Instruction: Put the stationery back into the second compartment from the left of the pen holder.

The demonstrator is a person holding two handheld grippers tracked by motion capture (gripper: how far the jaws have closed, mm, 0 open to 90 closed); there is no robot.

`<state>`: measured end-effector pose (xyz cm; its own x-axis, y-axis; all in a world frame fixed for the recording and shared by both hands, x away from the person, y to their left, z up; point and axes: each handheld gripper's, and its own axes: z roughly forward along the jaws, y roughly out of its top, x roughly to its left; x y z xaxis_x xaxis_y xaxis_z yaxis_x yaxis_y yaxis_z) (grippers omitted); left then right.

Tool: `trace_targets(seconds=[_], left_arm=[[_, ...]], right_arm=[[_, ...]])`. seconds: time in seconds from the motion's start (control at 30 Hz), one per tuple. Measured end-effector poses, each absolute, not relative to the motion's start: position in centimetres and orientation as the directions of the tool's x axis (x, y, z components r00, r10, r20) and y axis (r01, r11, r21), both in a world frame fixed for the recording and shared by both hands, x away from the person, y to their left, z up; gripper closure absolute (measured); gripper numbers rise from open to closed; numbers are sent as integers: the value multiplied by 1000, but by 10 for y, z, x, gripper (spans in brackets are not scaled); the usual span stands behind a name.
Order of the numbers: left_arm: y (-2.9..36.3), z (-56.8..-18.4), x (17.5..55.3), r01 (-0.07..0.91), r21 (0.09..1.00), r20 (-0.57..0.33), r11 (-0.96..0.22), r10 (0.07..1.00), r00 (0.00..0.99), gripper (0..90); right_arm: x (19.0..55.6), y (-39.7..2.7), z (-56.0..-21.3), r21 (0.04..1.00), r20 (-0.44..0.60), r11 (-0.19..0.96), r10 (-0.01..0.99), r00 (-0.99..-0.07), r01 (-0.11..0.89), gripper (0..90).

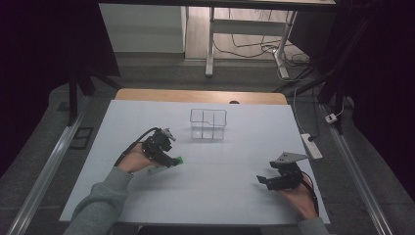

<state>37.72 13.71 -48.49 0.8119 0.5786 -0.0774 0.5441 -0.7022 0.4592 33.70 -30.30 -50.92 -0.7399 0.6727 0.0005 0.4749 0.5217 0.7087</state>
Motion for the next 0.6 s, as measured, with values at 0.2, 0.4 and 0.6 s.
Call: trace_targets(seconds=[0.2, 0.4, 0.6], left_arm=[[132, -495, 384, 550, 430, -80, -716, 576, 813, 284], [128, -503, 388, 542, 413, -74, -732, 566, 821, 300], [125, -510, 390, 523, 381, -69, -763, 540, 839, 345]], right_arm=[[337, -303, -509, 706, -1, 523, 674, -738, 477, 178], [336, -303, -510, 704, 0, 525, 674, -739, 479, 178], [336, -303, -511, 702, 0, 526, 674, -739, 480, 178]])
